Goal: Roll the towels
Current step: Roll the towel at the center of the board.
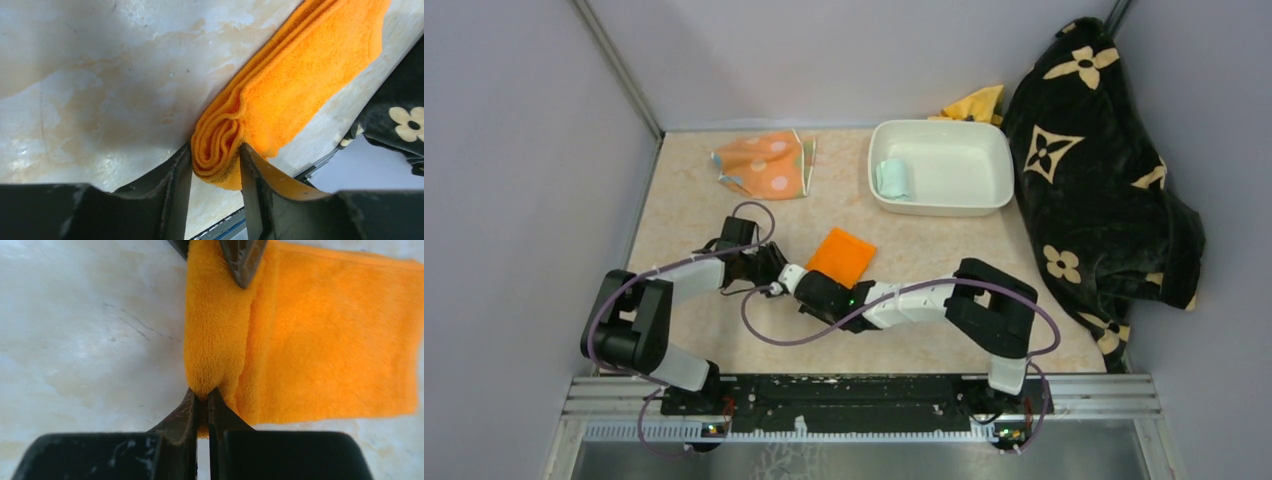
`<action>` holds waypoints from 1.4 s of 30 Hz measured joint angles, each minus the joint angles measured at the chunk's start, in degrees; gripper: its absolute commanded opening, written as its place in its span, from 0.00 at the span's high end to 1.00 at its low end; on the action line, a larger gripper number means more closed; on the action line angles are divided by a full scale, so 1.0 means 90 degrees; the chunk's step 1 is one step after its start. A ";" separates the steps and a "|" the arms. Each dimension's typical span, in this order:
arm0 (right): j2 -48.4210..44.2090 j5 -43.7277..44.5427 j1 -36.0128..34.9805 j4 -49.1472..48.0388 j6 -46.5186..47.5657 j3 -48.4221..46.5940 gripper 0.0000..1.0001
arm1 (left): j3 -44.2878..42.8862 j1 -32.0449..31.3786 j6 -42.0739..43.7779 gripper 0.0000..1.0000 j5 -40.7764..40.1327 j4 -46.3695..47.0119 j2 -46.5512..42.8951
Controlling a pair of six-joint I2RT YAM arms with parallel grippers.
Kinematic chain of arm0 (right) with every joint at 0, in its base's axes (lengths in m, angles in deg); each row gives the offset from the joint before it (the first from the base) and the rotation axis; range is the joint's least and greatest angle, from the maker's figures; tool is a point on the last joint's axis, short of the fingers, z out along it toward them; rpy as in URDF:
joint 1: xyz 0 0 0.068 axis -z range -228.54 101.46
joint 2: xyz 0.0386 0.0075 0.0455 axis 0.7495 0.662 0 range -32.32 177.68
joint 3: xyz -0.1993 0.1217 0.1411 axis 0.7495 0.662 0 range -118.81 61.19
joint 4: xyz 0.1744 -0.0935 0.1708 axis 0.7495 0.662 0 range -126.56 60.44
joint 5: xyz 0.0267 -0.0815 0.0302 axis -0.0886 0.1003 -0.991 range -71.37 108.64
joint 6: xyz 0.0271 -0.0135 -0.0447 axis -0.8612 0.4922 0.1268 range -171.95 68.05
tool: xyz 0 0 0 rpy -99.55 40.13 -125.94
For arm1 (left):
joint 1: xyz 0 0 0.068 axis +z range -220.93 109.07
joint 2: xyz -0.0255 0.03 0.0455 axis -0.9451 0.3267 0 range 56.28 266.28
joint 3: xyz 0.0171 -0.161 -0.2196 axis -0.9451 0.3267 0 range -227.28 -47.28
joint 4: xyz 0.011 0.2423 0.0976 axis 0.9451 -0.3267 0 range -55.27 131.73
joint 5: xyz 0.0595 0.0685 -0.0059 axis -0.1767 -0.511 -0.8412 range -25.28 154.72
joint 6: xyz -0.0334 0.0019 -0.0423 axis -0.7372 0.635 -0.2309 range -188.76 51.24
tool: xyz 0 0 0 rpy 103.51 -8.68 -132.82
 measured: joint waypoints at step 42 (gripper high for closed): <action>-0.0175 -0.6511 0.3184 -0.0583 -0.3422 0.0226 0.53 | 0.0112 -0.0056 0.0143 0.50 -0.0112 -0.0202 -0.0250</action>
